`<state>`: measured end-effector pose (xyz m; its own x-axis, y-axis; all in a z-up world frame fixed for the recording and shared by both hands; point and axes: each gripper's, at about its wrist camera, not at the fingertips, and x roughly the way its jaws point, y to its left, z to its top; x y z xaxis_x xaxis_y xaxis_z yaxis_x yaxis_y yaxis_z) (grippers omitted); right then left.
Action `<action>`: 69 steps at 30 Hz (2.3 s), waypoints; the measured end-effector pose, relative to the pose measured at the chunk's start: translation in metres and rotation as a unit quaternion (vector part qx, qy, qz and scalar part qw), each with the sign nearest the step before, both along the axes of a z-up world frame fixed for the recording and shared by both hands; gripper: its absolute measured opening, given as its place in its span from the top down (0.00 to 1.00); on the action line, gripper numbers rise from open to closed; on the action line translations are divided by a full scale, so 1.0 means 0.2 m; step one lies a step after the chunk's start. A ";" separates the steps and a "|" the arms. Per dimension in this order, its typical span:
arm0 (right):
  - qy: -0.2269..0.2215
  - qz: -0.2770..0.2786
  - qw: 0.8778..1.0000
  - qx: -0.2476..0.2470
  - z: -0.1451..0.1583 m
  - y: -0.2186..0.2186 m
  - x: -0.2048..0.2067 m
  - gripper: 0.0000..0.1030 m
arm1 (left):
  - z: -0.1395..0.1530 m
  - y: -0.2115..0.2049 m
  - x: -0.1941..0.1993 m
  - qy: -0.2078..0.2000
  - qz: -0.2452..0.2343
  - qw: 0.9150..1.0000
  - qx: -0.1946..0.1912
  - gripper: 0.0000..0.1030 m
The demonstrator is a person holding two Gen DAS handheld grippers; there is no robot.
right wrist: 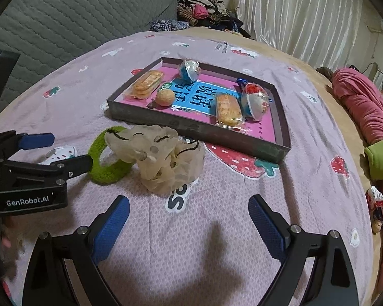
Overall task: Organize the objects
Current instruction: 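Approach green hair tie with left tool while right tool approaches beige scrunchie, then close left tool on green hair tie while right tool closes on scrunchie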
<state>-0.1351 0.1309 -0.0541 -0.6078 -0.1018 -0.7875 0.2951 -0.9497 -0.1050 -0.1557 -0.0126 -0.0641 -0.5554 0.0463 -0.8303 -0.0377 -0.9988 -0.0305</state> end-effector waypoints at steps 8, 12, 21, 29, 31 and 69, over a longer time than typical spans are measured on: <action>0.006 0.008 1.000 0.009 -0.02 -0.04 -0.07 0.08 | -0.03 0.00 -0.12 -0.006 0.005 1.000 -0.007 0.16; 0.006 0.012 1.000 0.019 -0.04 -0.06 -0.12 0.08 | -0.07 0.00 -0.17 -0.015 0.009 1.000 -0.013 0.16; 0.005 0.013 1.000 0.024 -0.10 -0.08 -0.20 0.08 | -0.13 0.02 -0.26 -0.025 0.007 0.999 -0.025 0.16; 0.007 0.027 0.999 0.022 -0.14 -0.13 -0.28 0.12 | -0.16 0.02 -0.32 -0.028 0.008 0.999 -0.024 0.16; 0.004 0.029 0.999 0.023 -0.15 -0.14 -0.30 0.16 | -0.16 0.03 -0.33 -0.029 0.007 0.999 -0.023 0.16; 0.006 0.003 0.993 -0.115 -0.02 0.09 -0.21 0.82 | -0.03 0.13 -0.16 -0.011 -0.017 1.000 0.012 0.89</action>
<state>-0.1773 0.1480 -0.0585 -0.6156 -0.2818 -0.7360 0.3012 -0.9471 0.1107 -0.1884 0.0126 -0.0706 -0.5344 0.0842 -0.8410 -0.0707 -0.9960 -0.0548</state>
